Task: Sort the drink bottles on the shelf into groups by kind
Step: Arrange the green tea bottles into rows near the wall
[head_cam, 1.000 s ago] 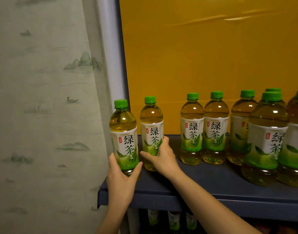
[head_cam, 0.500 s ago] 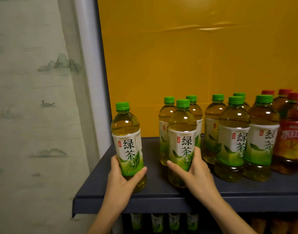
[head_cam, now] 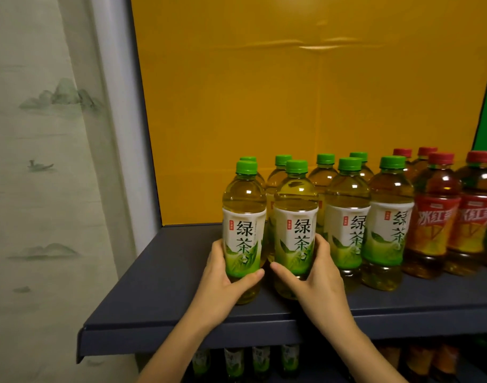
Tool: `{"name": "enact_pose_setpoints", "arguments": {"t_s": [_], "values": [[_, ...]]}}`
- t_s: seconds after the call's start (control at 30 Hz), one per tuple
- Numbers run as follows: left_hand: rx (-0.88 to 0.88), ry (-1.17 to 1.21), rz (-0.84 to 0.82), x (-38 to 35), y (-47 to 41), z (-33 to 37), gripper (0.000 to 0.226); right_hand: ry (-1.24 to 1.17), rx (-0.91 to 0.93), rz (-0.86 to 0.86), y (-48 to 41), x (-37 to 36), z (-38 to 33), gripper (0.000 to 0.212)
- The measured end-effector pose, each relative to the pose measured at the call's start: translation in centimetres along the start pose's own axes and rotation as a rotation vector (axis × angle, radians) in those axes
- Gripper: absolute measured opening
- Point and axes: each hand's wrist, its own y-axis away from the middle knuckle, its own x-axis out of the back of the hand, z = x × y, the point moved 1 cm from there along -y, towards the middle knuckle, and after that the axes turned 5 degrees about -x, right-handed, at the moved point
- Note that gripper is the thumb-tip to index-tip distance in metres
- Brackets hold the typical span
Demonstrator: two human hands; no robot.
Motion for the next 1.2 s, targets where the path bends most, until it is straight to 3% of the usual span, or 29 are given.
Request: {"name": "enact_pose_setpoints", "arguments": {"t_s": [0.2,0.37,0.63,0.8,0.9,1.03,1.2], "values": [[-0.016,-0.081,-0.016,-1.1,-0.8,-0.2,0.059,0.049,0.082,0.066,1.2,0.4,0.6,0.073],[-0.044,-0.089,-0.017,-1.5,-1.1,-0.5,0.085,0.045,0.093,0.067,0.9,0.0,0.5,0.075],[-0.136,-0.236,0.089,-1.9,-1.1,-0.4,0.087,0.065,0.16,0.048,1.2,0.1,0.8,0.075],[-0.059,-0.178,0.124,-1.5,-1.1,-0.2,0.114,0.073,0.277,0.003,1.6,2.9,1.5,0.056],[-0.008,-0.1,0.137,-2.0,-1.5,0.5,0.129,0.002,0.289,0.14,1.0,6.2,2.4,0.044],[-0.016,-0.083,0.195,-3.5,-1.7,1.3,0.124,-0.06,0.227,0.305,-1.3,10.7,4.8,0.063],[0.026,-0.084,0.226,-3.5,-1.7,1.1,0.124,-0.058,0.066,0.0,-3.3,11.5,7.8,0.099]]}}
